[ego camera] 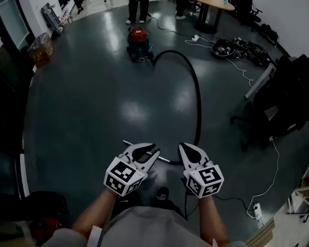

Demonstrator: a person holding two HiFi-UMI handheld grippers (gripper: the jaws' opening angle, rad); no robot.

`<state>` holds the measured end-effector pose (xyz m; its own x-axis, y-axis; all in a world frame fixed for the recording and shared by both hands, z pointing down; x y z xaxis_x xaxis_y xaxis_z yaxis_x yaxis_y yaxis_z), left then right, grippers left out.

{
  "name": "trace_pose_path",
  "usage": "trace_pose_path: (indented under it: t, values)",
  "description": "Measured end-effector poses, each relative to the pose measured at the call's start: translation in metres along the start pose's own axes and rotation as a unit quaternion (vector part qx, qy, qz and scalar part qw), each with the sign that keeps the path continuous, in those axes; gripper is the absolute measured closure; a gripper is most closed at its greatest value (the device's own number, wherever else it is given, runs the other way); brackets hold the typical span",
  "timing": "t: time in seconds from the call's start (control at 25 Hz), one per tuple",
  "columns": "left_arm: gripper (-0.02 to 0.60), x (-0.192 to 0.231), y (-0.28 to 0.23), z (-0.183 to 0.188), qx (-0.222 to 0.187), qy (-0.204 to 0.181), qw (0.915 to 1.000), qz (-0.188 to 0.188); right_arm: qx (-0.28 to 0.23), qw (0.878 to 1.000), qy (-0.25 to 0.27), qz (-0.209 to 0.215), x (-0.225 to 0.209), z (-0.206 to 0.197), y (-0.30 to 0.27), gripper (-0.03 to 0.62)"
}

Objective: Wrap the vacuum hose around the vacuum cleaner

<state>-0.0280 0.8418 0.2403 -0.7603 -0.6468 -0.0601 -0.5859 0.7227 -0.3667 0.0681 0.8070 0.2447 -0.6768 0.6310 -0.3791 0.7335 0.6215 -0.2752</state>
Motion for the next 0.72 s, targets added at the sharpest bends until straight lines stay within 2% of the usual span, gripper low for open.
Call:
trace_pose_path:
  t: [0.44, 0.6, 0.72]
  values:
    - [0.495, 0.086, 0.009, -0.031, 0.007, -0.032, 0.9964, -0.078, 0.008, 0.997, 0.003, -0.080, 0.027, 0.004, -0.077, 0.589]
    - [0.495, 0.123, 0.002, -0.055, 0.022, -0.037, 0.9932, -0.108, 0.022, 0.993, -0.002, -0.115, 0.029, -0.007, -0.110, 0.589]
    - [0.495, 0.146, -0.014, -0.081, 0.041, -0.026, 0.9902, -0.131, 0.046, 0.990, 0.017, -0.130, 0.022, -0.023, -0.129, 0.589]
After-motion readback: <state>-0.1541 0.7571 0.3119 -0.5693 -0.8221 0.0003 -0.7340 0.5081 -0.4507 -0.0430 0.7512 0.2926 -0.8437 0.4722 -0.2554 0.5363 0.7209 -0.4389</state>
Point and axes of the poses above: the fingertips, and each gripper's own axes: y backward along the fingers, x to its left, z out of its top, the point moved 2 cm from there along y, backward along the fingers, and after that the axes turned 11 degrees about -y, right-handed, at the moved point
